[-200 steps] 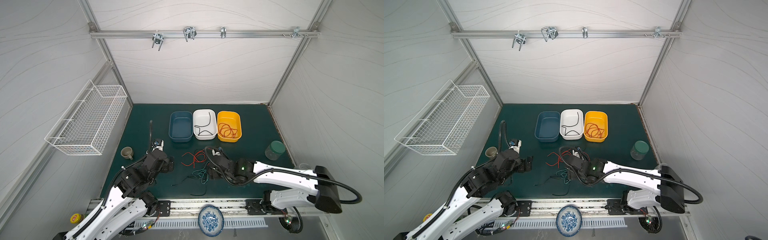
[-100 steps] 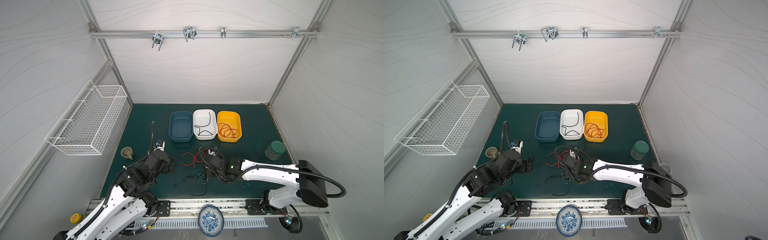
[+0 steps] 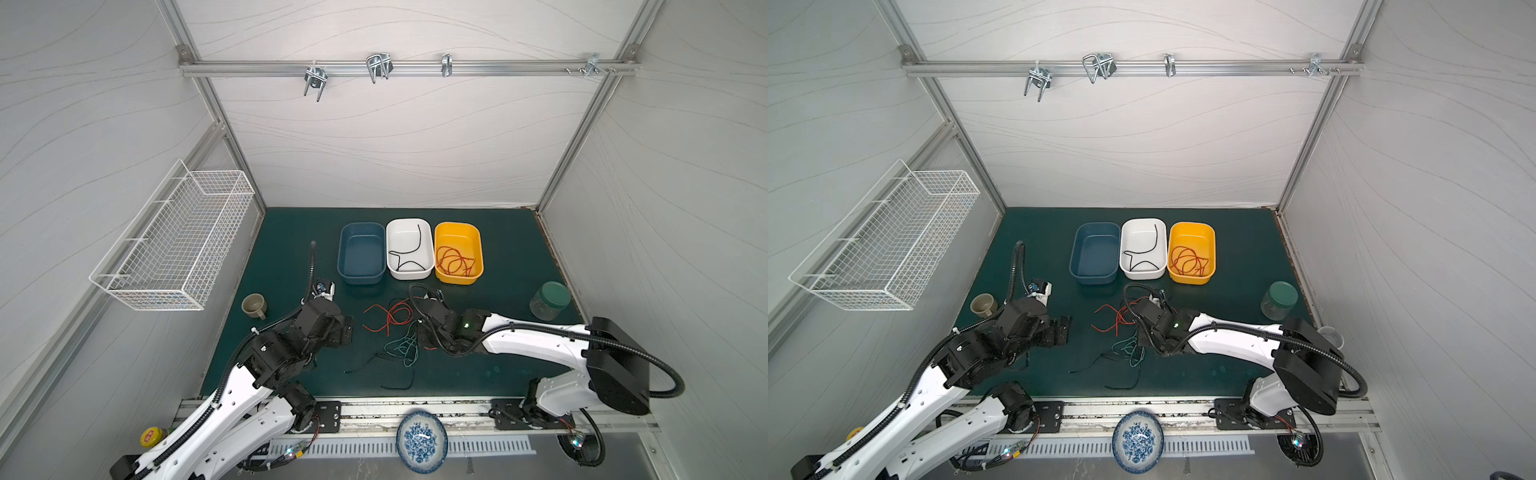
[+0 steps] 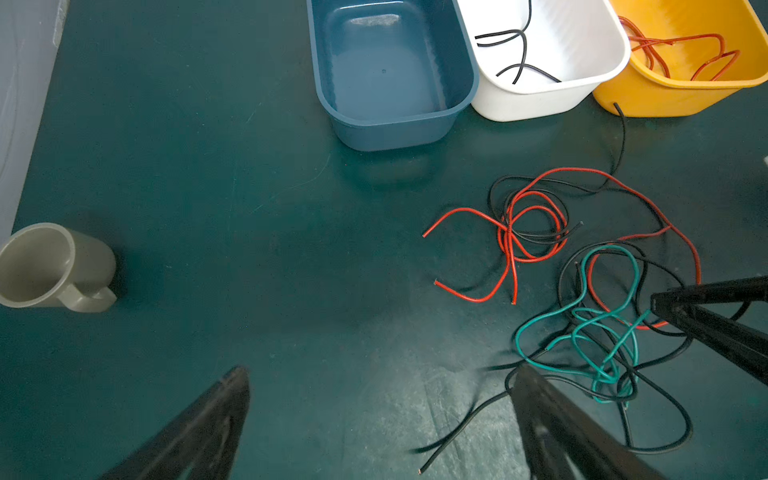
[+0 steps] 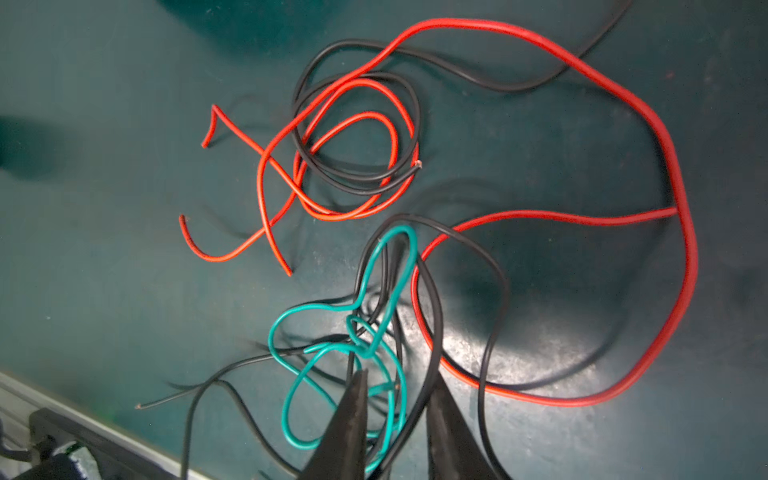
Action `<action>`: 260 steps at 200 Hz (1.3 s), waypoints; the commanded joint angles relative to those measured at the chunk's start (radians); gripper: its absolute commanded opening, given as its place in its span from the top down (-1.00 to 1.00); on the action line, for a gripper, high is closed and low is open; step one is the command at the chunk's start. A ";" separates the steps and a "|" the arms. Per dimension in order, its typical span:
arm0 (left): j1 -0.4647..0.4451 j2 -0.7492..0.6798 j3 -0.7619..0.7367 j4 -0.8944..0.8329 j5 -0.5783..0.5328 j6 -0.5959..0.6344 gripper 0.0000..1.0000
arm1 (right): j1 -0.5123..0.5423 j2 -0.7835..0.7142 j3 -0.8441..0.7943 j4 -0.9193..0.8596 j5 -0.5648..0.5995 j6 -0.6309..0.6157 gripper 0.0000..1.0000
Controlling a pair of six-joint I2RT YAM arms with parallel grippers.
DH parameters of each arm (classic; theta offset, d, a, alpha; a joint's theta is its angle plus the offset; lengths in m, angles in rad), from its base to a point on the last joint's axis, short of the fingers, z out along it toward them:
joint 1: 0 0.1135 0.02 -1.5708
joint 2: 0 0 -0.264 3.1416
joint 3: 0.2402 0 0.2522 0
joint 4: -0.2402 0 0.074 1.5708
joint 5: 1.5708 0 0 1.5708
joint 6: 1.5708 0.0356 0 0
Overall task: Untangle the cables
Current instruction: 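Grasp a black cable with the right gripper and lift it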
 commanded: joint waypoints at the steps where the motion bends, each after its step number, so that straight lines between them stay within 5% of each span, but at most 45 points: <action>1: -0.004 0.006 0.006 0.045 0.004 0.006 -0.99 | -0.024 0.009 0.008 0.013 -0.011 -0.014 0.64; 37: -0.005 0.015 0.006 0.049 0.011 0.006 -0.99 | -0.095 0.020 0.047 -0.004 -0.040 -0.074 1.00; 150: -0.005 0.068 0.010 0.053 0.049 0.011 -0.99 | -0.173 -0.050 0.318 -0.155 0.040 -0.377 1.00; 260: -0.004 0.082 0.010 0.056 0.063 0.013 -0.99 | -0.194 -0.177 0.567 -0.257 0.028 -0.525 1.00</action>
